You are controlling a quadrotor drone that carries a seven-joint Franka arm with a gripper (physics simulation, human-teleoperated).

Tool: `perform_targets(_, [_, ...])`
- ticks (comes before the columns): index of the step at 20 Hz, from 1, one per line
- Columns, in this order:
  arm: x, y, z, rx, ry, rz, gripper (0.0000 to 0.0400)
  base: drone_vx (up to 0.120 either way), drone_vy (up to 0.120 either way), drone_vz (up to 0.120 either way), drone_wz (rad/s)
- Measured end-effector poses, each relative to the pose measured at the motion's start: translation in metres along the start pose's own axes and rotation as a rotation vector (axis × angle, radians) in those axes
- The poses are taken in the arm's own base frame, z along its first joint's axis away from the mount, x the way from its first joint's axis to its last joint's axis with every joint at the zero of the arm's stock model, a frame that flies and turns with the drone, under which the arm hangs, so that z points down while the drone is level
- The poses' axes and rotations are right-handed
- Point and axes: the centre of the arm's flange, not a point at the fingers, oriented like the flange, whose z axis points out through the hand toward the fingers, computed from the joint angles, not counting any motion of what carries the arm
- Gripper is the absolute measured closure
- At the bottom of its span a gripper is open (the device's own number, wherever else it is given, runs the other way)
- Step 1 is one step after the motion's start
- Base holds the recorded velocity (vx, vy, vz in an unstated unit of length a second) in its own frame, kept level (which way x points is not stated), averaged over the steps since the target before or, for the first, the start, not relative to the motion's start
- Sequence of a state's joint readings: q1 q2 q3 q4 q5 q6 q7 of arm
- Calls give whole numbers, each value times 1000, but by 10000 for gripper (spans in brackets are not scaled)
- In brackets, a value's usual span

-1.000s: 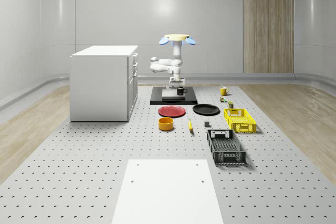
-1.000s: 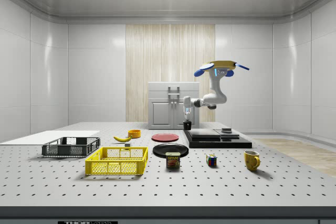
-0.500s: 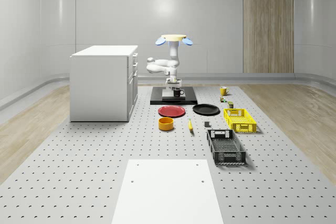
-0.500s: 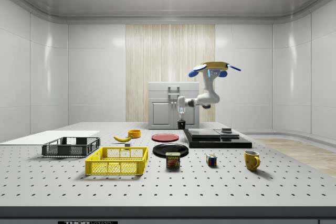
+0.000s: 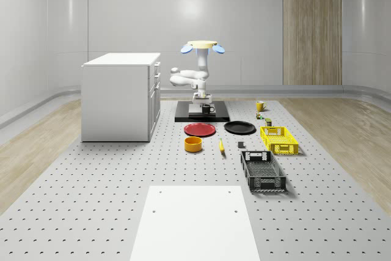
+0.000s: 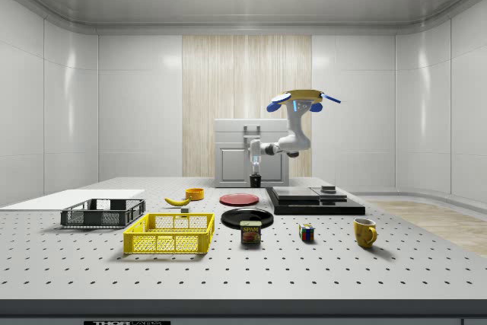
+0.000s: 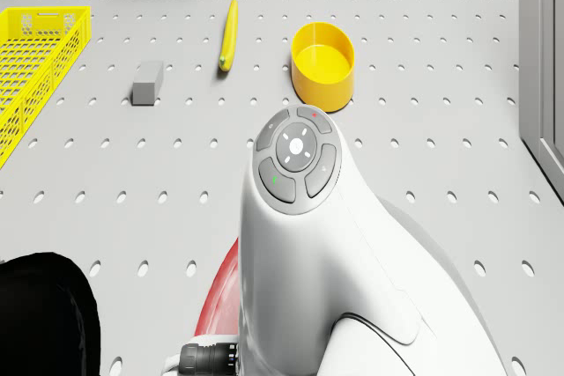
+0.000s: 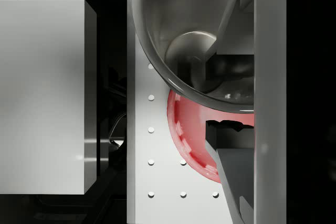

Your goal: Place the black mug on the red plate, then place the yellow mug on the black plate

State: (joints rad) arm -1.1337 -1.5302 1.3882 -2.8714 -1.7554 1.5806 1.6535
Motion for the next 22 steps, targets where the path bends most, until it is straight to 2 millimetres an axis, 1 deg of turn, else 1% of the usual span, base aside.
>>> perform_targets(3, [0, 0, 0, 0, 0, 0, 290, 120, 0, -120, 0])
perform_targets(4, [0, 0, 0, 0, 0, 0, 290, 120, 0, -40, 0])
perform_targets(10, [0, 0, 0, 0, 0, 0, 290, 120, 0, 0, 0])
perform_targets(12, [0, 0, 0, 0, 0, 0, 290, 40, 0, 0, 0])
perform_targets(15, [0, 0, 0, 0, 0, 0, 290, 120, 0, 0, 0])
perform_targets(18, [1, 1, 0, 0, 0, 0, 290, 13, 0, 0, 0])
perform_targets(22, [8, 8, 0, 0, 0, 0, 290, 0, 0, 0, 0])
